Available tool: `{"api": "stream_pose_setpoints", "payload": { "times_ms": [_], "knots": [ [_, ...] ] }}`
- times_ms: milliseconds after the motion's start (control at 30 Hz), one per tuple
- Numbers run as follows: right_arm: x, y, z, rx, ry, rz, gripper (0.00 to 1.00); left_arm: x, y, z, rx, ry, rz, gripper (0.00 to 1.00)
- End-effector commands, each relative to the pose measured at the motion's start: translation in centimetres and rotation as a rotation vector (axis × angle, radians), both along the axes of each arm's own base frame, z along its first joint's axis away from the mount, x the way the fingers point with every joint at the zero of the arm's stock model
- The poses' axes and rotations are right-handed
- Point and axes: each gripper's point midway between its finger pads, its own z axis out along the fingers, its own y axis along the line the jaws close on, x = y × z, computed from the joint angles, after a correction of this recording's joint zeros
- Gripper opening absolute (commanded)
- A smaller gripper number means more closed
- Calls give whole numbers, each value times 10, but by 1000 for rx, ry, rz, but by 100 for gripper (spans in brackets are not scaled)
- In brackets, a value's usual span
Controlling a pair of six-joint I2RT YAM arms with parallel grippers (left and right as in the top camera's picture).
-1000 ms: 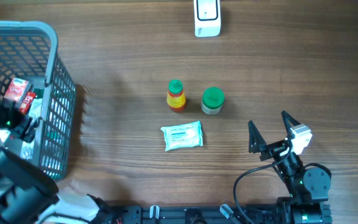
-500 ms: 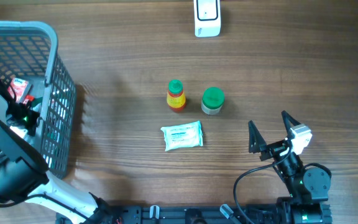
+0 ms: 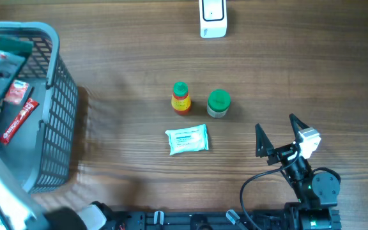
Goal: Scan the item barcode
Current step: 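Grasp the green-white glove bag in the basket with left gripper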
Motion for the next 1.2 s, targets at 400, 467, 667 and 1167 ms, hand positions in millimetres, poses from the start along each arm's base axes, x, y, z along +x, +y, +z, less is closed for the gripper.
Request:
{"api": "stream_pose_setpoints", "payload": {
  "times_ms": [400, 467, 667, 1167],
  "knots": [
    [0, -1, 2, -1, -8, -4, 100, 6, -325, 75, 1120, 41, -1516, 4],
    [0, -1, 2, -1, -8, -4, 99, -4, -346, 36, 1173, 179, -1742, 4],
    [0, -1, 2, -1, -8, -4, 100, 7, -341, -77, 1044, 605, -1965, 4],
    [0, -1, 2, -1, -8, -4, 100, 20, -402, -185, 680, 519, -2094, 4]
  ]
}}
